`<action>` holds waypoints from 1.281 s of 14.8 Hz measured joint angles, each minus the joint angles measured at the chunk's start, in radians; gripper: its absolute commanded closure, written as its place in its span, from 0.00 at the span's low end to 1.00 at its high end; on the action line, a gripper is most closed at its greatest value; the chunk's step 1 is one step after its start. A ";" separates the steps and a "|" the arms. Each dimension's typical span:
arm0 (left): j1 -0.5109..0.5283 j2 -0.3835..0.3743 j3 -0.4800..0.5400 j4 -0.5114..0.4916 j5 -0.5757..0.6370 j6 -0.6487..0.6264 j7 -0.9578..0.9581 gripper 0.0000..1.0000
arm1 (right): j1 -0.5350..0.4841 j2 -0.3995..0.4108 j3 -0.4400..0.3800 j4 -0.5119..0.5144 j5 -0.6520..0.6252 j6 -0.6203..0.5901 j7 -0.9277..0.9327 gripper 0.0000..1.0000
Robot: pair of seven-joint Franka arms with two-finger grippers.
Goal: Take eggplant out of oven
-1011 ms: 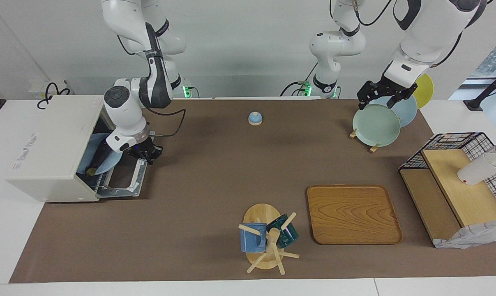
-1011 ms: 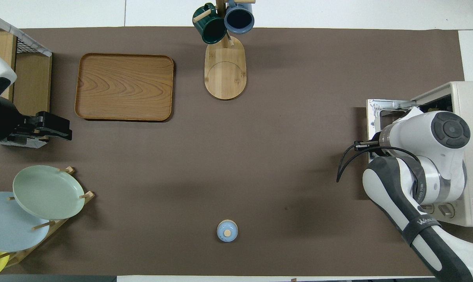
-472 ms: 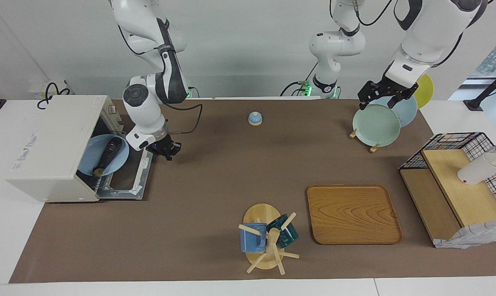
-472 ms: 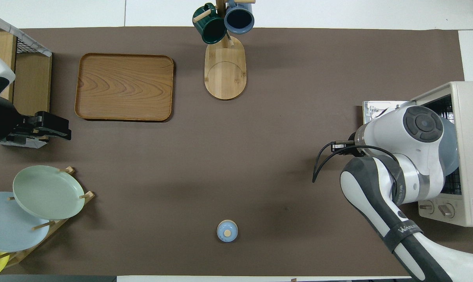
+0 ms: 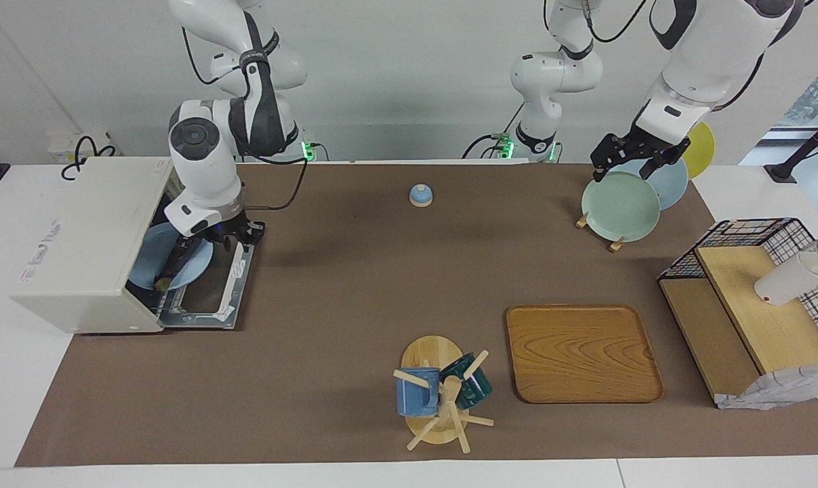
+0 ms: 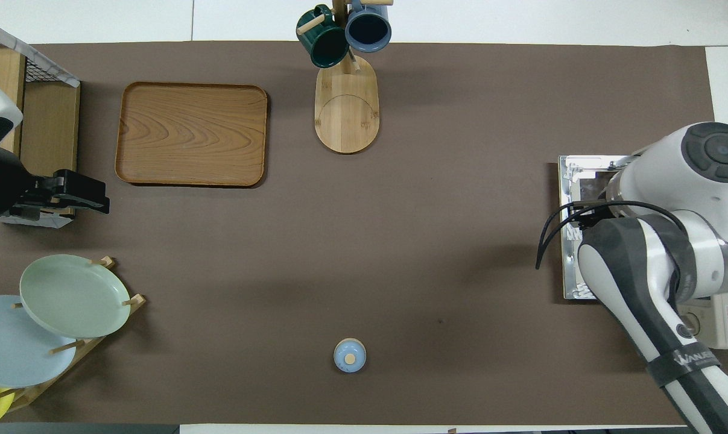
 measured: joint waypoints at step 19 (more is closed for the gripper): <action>0.000 0.000 0.000 0.000 0.000 0.002 -0.014 0.00 | -0.113 -0.015 0.004 -0.152 -0.007 0.227 -0.163 1.00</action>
